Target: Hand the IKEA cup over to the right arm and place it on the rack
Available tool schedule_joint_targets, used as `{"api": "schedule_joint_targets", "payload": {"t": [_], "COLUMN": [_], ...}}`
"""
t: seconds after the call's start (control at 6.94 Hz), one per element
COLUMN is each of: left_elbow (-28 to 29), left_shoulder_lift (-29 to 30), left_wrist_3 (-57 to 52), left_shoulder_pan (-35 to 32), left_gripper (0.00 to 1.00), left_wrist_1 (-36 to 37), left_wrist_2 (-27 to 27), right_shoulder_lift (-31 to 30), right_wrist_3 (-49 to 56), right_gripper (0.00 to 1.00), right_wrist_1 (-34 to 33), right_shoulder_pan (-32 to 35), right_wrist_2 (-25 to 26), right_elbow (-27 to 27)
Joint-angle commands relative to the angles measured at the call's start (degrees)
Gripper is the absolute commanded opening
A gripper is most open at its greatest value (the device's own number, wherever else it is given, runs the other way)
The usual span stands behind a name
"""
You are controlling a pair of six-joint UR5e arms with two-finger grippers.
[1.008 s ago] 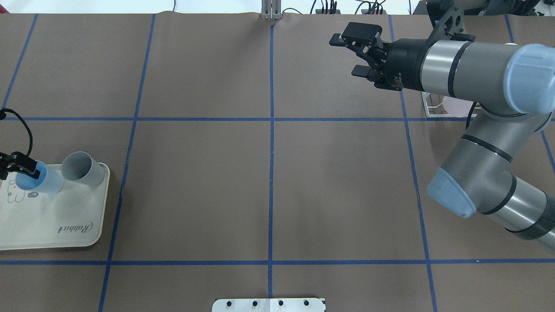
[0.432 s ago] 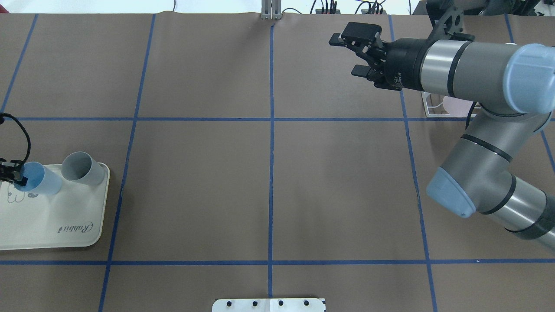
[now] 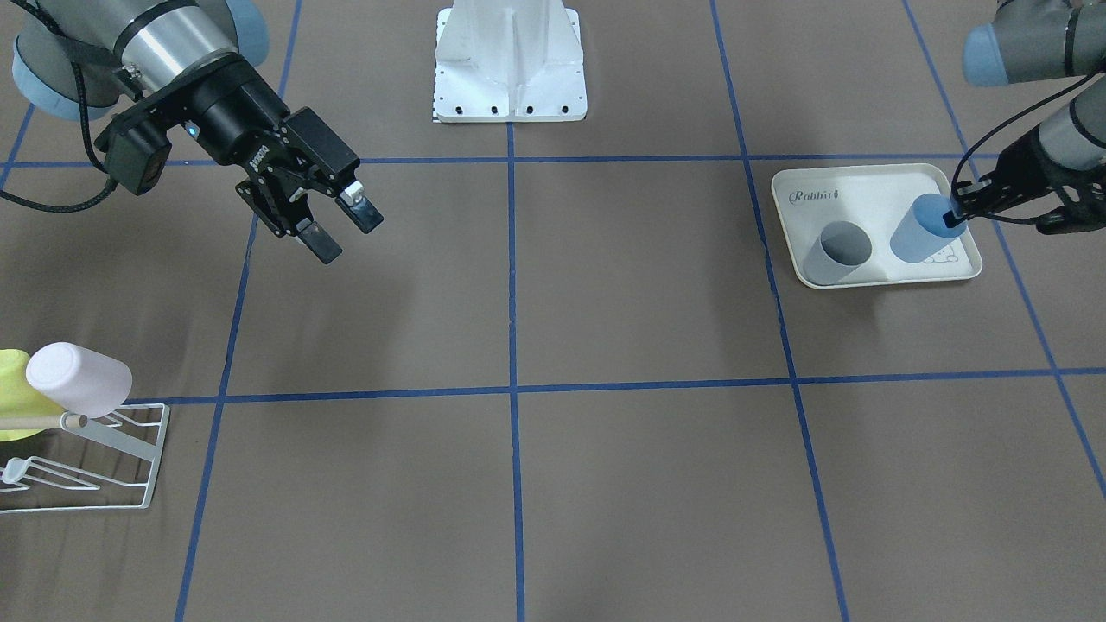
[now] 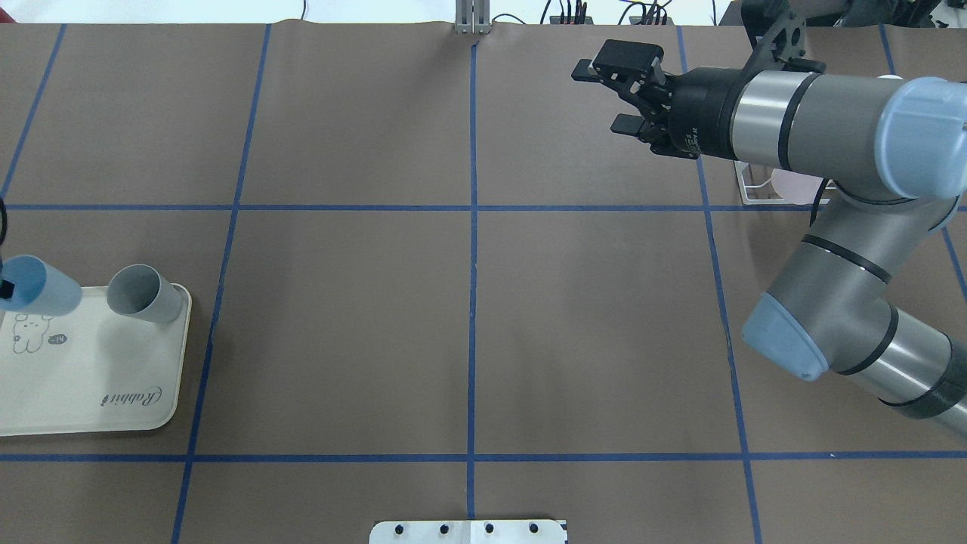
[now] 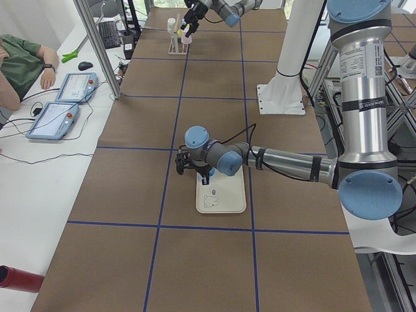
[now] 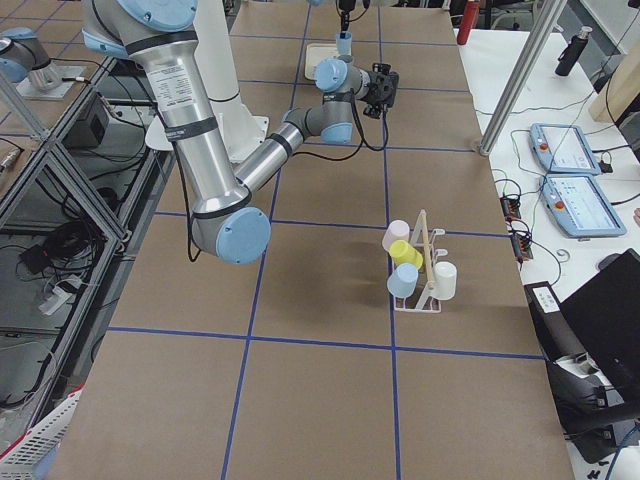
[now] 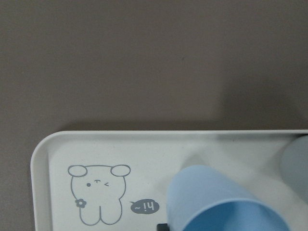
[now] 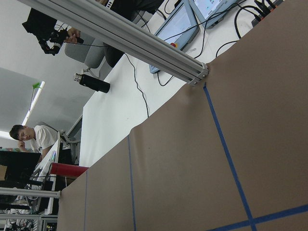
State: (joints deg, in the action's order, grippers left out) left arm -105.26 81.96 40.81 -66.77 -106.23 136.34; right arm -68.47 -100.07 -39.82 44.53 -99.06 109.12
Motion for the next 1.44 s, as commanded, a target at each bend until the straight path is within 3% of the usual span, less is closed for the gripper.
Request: {"api": "schedule_joint_targets", "payload": {"t": [0.0, 0.14, 0.29, 0.58, 0.72, 1.01, 1.3], "left_elbow": [-6.51, -7.50, -8.38, -7.77, -6.47, 0.45, 4.18], "left_shoulder_lift": [1.52, 3.71, 8.69, 15.31, 16.72, 18.05, 18.41], "left_wrist_3": [0.24, 4.50, 16.29, 34.87, 43.92, 62.81, 78.38], "left_shoulder_pan": [-7.65, -8.37, -8.37, -7.67, -5.32, -3.46, -1.10], "left_gripper": [0.00, 0.00, 0.00, 0.00, 0.00, 0.00, 0.00], "left_wrist_1": [9.33, 9.46, 8.76, 1.07, -6.64, -30.49, -48.91], "left_wrist_2": [-0.02, 0.15, 0.07, 0.24, 0.15, -0.02, -6.13], "right_shoulder_lift": [0.09, 0.09, 0.09, 0.26, 1.66, 3.86, 7.62], "right_wrist_3": [-0.30, -0.21, -0.21, -2.04, -4.15, -7.50, -10.21], "right_gripper": [1.00, 1.00, 1.00, 1.00, 1.00, 1.00, 1.00], "right_wrist_1": [0.09, 0.18, 0.18, 0.26, 0.18, 0.18, 0.18], "right_shoulder_pan": [-0.67, -0.76, -0.85, -1.11, -1.20, -2.51, -7.68], "right_wrist_2": [0.01, -0.17, -0.17, -0.08, 0.01, 0.27, 5.60], "right_elbow": [0.21, 0.30, 0.30, 0.22, 0.13, -0.05, -1.27]}}
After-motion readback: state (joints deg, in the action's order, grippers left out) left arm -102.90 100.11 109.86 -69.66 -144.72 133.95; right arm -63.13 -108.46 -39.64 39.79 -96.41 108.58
